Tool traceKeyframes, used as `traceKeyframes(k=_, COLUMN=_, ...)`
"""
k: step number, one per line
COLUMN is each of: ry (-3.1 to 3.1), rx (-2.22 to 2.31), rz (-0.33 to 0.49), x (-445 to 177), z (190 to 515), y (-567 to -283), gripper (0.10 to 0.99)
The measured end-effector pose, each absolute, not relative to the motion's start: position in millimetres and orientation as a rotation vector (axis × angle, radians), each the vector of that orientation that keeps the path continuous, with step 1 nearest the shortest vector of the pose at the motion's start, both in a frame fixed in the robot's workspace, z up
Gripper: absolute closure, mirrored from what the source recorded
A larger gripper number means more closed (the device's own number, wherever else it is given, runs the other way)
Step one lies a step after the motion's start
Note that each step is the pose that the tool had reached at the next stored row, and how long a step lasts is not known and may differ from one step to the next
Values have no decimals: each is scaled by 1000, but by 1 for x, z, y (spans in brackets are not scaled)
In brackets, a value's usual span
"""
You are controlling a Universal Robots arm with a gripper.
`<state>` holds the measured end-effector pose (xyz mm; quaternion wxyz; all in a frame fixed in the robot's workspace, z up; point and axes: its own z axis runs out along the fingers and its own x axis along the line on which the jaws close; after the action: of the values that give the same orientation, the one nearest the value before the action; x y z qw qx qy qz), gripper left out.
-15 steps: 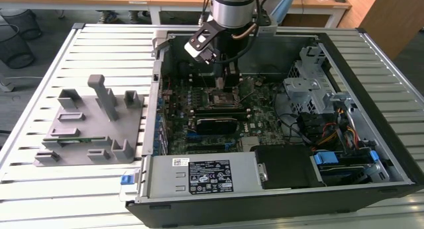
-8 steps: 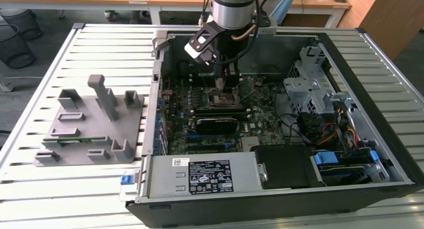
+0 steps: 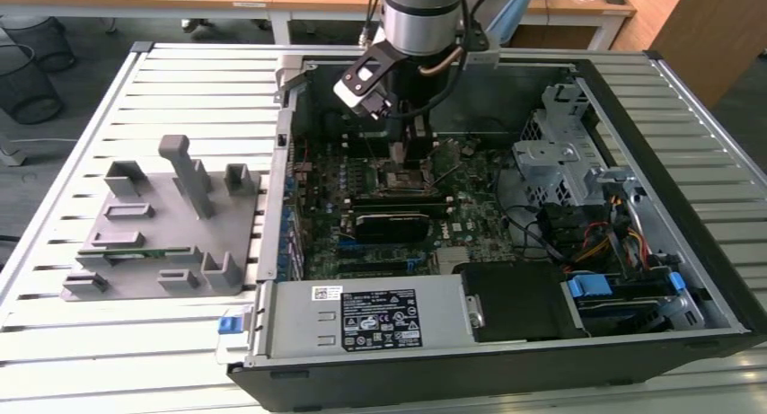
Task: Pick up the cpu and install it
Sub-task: 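Place the cpu into insertion slot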
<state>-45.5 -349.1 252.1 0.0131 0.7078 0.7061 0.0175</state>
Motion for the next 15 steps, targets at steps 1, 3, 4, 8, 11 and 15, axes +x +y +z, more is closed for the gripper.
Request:
traceKeyframes(k=1, ry=2200, rx=2205, rz=55, x=-46, z=252, y=-349, gripper=549)
traceKeyframes(k=3, ry=2200, rx=2205, rz=54, x=-46, z=251, y=-349, gripper=549)
traceKeyframes(k=4, ry=2200, rx=2205, rz=55, x=-46, z=250, y=-349, gripper=549)
traceKeyframes(k=8, ry=2200, rx=2205, rz=55, x=-46, z=249, y=-349, gripper=549)
traceKeyframes(k=11, ry=2200, rx=2205, rz=55, x=-46, z=248, y=-349, gripper=549)
traceKeyframes(k=15, ry=2200, rx=2205, rz=55, x=-45, z=247, y=-349, gripper=549)
